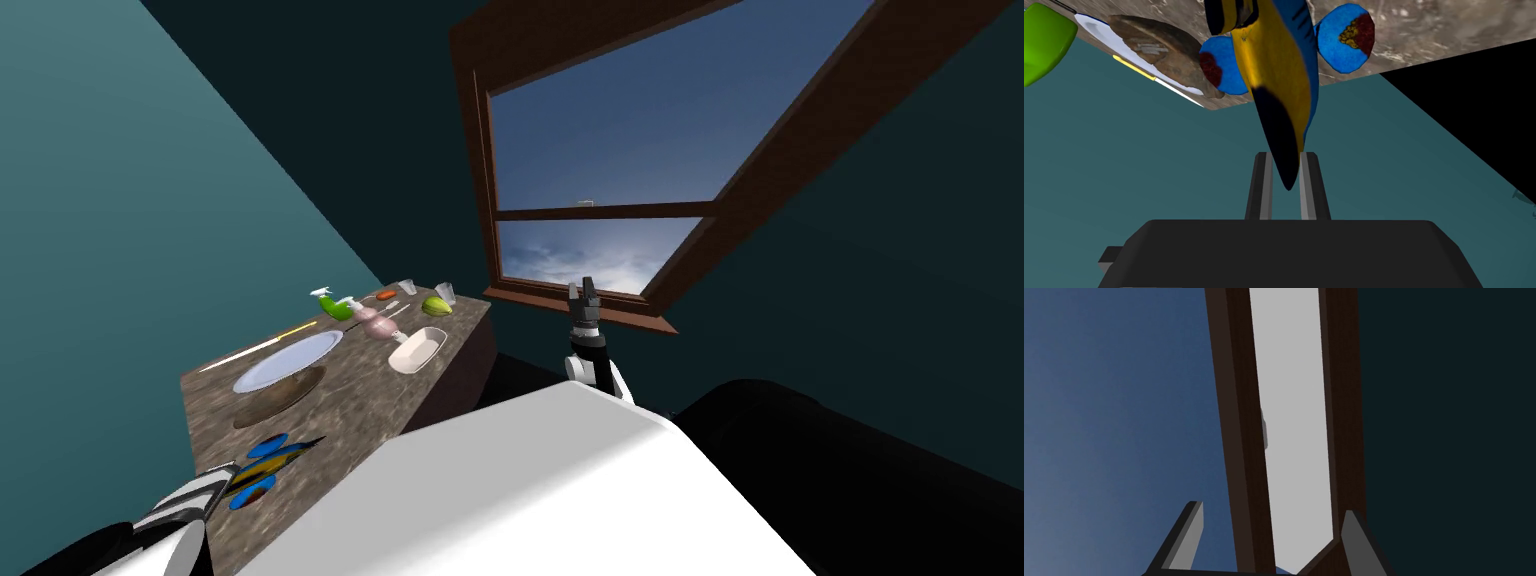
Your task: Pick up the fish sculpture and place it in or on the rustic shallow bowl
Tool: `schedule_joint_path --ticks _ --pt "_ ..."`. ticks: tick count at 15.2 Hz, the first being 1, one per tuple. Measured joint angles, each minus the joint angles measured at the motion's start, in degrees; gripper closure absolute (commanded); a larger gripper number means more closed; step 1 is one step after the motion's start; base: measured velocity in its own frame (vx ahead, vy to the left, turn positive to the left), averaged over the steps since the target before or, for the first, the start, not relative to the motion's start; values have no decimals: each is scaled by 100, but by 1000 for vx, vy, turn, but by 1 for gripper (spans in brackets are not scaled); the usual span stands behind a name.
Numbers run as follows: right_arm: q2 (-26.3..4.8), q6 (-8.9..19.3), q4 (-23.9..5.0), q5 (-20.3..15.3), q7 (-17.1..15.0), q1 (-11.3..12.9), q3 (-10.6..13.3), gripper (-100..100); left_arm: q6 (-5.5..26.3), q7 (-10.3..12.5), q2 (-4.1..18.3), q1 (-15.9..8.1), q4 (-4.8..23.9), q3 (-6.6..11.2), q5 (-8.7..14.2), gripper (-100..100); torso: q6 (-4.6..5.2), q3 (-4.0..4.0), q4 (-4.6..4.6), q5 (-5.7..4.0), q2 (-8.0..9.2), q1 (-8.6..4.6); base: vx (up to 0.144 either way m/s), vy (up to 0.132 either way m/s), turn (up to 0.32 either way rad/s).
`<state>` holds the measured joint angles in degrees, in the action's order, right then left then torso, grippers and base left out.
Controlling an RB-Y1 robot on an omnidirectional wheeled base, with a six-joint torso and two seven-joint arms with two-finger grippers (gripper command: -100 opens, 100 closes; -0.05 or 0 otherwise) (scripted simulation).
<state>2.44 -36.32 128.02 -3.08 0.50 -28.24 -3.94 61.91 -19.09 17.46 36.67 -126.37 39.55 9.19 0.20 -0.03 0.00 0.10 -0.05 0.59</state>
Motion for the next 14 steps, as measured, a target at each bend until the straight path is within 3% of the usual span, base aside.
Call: schedule_joint_path --ticks 14 --pt "-1 0 0 0 0 -1 -1 0 1284 220 1257 -519 1296 1021 772 100 0 -8 -2 -8 -16 1 -37 56 -256"
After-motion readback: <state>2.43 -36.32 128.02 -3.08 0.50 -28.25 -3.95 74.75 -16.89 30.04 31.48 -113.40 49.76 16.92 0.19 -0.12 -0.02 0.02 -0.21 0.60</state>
